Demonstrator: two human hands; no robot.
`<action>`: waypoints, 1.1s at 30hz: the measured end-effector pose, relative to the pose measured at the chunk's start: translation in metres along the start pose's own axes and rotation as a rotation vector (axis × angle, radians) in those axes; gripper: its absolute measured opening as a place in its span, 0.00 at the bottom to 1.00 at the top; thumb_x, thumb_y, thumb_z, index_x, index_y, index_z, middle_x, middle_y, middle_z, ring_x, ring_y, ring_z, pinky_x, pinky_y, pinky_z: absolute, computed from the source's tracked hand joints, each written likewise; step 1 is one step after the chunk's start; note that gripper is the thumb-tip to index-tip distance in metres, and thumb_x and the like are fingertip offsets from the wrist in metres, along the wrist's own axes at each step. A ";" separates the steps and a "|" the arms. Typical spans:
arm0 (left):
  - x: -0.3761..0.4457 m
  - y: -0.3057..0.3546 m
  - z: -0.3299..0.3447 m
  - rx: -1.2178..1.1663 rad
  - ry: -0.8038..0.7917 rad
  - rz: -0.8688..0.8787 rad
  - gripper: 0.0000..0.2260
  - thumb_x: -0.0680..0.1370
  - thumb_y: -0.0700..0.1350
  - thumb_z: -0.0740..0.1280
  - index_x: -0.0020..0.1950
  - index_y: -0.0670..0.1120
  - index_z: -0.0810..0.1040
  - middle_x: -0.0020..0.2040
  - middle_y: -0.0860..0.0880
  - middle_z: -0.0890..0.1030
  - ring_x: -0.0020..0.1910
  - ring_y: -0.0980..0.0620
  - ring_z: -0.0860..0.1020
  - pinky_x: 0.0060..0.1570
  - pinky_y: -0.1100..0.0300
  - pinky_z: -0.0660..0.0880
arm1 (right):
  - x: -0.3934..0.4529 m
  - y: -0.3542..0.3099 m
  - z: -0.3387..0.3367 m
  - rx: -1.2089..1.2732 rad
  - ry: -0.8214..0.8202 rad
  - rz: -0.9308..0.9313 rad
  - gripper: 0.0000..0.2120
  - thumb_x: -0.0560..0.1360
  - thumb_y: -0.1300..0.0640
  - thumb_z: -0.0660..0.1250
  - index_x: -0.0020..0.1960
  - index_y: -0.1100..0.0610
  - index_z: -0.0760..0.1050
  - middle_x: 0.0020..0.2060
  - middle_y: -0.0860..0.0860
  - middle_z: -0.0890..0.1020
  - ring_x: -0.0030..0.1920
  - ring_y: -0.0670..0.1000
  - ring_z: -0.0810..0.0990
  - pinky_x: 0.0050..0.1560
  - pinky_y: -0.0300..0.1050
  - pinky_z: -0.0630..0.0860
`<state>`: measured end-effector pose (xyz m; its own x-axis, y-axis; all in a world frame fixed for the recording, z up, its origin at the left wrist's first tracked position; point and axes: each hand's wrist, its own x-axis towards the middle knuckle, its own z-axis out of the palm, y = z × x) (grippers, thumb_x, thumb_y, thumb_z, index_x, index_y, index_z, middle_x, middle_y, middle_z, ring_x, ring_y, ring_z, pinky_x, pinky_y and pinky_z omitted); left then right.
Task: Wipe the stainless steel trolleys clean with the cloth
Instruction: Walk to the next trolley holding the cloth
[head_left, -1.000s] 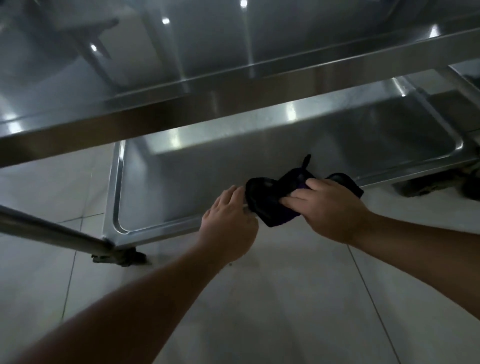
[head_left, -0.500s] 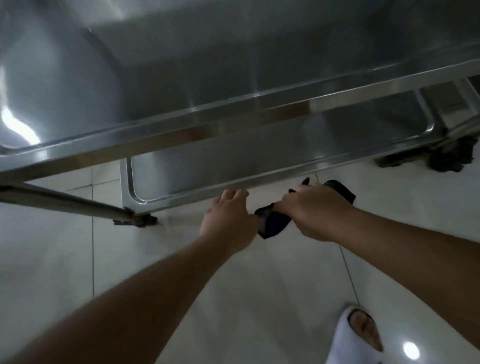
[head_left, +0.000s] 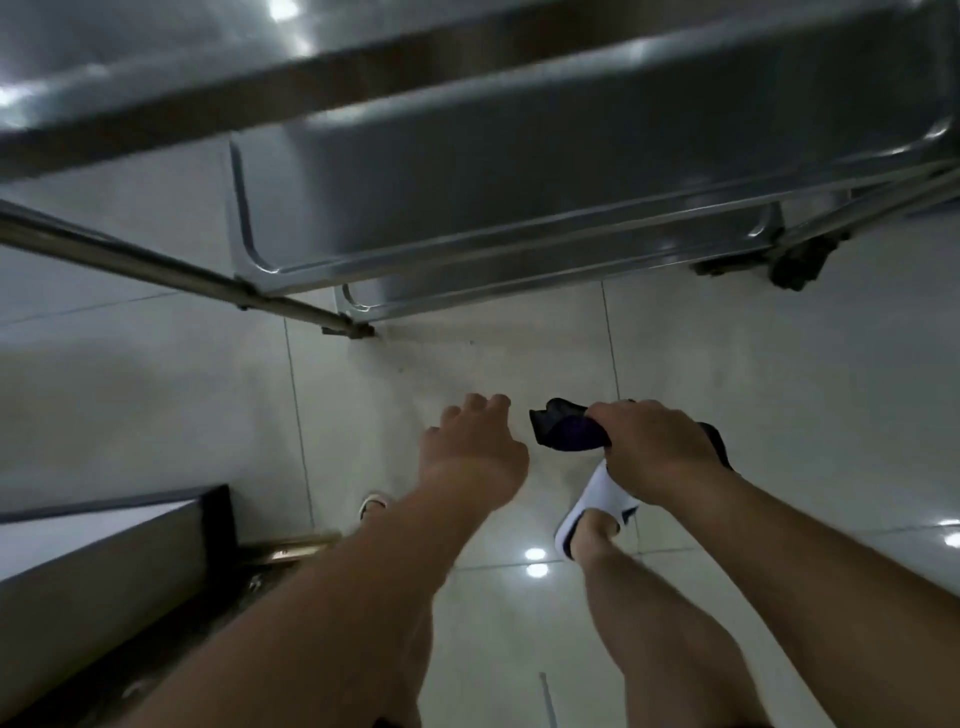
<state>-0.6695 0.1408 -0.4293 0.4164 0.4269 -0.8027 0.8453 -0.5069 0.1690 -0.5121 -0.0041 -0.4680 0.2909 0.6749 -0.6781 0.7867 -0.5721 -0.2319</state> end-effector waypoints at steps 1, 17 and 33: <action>-0.026 0.009 -0.011 -0.013 0.001 0.006 0.26 0.81 0.50 0.61 0.80 0.53 0.63 0.75 0.48 0.70 0.70 0.44 0.70 0.65 0.46 0.70 | -0.023 -0.004 -0.021 -0.022 -0.025 0.000 0.17 0.77 0.62 0.63 0.63 0.49 0.75 0.51 0.49 0.81 0.49 0.54 0.79 0.45 0.47 0.75; -0.296 0.059 -0.133 -0.098 0.240 0.034 0.22 0.82 0.50 0.60 0.77 0.50 0.67 0.71 0.46 0.74 0.68 0.42 0.72 0.62 0.46 0.70 | -0.254 -0.086 -0.220 -0.140 0.176 0.085 0.17 0.79 0.59 0.62 0.63 0.41 0.75 0.49 0.48 0.82 0.42 0.53 0.75 0.42 0.45 0.70; -0.399 0.080 -0.197 0.027 0.424 0.309 0.25 0.83 0.53 0.59 0.79 0.50 0.64 0.75 0.46 0.71 0.73 0.41 0.70 0.68 0.42 0.68 | -0.425 -0.110 -0.285 0.079 0.460 0.285 0.08 0.83 0.57 0.59 0.59 0.48 0.74 0.44 0.48 0.80 0.41 0.51 0.80 0.43 0.48 0.78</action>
<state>-0.7025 0.0778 0.0175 0.7486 0.5171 -0.4150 0.6550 -0.6740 0.3418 -0.5672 -0.0951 0.0444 0.7084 0.6123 -0.3510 0.6041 -0.7832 -0.1471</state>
